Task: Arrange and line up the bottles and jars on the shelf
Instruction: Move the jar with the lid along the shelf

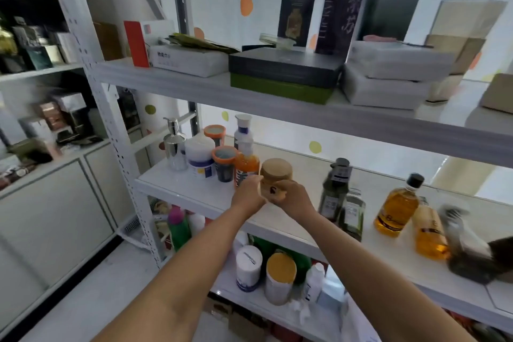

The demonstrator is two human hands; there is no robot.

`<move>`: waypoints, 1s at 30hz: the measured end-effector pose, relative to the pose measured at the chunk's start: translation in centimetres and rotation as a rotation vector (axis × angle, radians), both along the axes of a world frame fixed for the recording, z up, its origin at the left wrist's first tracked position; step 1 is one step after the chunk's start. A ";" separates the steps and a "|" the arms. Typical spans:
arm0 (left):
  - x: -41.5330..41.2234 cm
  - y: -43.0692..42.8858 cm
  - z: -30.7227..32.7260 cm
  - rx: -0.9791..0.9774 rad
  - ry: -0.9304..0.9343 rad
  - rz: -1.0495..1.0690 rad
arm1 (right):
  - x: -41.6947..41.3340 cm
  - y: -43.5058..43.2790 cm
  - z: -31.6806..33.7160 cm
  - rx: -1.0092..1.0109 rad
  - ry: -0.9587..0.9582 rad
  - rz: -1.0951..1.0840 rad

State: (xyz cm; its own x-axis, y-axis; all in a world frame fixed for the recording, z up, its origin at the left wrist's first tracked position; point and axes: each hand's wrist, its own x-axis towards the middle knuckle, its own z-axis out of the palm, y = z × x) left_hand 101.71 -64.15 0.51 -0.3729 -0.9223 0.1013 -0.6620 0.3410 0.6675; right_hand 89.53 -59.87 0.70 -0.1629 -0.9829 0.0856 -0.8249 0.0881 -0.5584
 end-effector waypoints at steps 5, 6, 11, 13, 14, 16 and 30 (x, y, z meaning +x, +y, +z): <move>1.3 -5.3 -0.1 -0.087 -0.245 -0.227 | 1.4 -5.3 -0.1 0.003 0.377 -0.111; 1.6 -6.1 -0.1 -0.092 -0.269 -0.268 | 1.5 -6.2 -0.1 0.025 0.403 -0.107; 1.7 -7.8 0.0 -0.053 -0.277 -0.441 | 1.4 -9.1 -1.0 0.130 0.499 -0.125; 1.4 -7.9 0.1 -0.041 -0.243 -0.454 | 1.2 -9.5 -1.7 0.121 0.524 -0.146; 1.1 -8.0 -0.1 -0.038 -0.224 -0.454 | 1.1 -9.6 -1.9 0.111 0.526 -0.163; 0.7 -8.1 -0.5 -0.028 -0.204 -0.465 | 0.9 -9.4 -2.0 0.104 0.533 -0.193; -2.1 -4.6 -1.1 -0.005 -0.185 -0.545 | -2.8 -5.2 -1.8 0.161 0.611 -0.290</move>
State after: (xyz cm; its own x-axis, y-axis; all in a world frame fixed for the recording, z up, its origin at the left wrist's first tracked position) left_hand 99.62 -68.78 -0.54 -0.8063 -0.5915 -0.0069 -0.4951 0.6685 0.5549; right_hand 86.75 -65.06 -1.09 -0.3904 -0.9150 0.1021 -0.9176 0.3957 0.0371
